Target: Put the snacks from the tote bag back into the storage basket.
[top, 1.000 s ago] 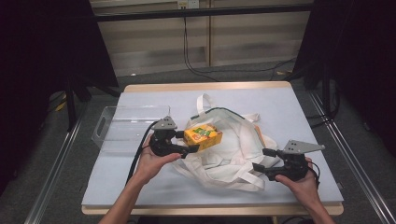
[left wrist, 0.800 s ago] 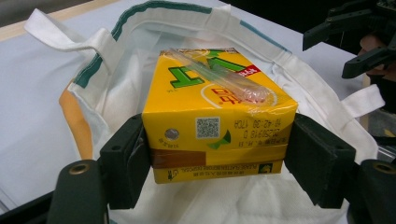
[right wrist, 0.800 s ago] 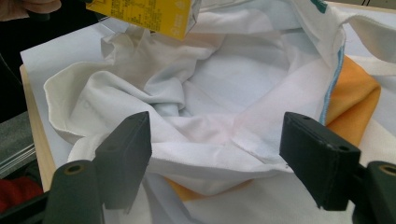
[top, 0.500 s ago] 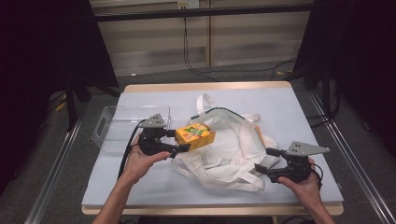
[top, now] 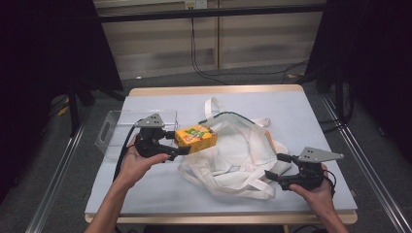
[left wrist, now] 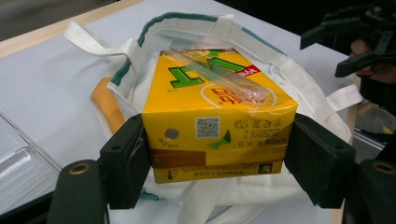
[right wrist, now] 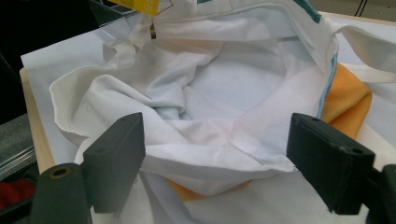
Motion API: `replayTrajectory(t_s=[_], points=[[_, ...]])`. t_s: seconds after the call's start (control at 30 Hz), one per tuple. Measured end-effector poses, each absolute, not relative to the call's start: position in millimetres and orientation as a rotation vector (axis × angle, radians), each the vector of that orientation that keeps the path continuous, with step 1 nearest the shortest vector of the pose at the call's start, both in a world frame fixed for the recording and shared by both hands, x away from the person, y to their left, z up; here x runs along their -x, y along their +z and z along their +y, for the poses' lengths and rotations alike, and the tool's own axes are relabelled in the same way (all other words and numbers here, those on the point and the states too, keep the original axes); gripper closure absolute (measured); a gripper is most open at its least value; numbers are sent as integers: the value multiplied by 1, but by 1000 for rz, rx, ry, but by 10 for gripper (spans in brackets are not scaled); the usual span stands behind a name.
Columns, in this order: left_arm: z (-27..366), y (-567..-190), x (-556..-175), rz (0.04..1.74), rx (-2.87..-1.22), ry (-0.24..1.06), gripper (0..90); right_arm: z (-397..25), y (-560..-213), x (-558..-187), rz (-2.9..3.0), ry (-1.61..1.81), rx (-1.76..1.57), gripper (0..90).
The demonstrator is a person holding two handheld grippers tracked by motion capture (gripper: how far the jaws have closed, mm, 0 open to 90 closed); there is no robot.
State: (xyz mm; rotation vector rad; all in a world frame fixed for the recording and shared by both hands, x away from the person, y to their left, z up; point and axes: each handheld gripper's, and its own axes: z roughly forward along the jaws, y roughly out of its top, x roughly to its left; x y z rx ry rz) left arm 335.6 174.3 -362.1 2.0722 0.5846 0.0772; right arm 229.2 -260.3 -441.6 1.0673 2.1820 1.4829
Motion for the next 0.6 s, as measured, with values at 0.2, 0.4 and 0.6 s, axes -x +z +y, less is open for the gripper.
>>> replayTrajectory(t_s=[0.2,0.4,0.6], points=[[185,-360,-343,602,-2065,52,278,-263,-443,-231,2175,1483,-1076,195],[194,-357,-350,642,-2079,44,277,-265,-445,-234,2170,1488,-1093,193],[203,-352,-350,654,-2084,52,278,-265,-445,-233,2166,1485,-1094,192]])
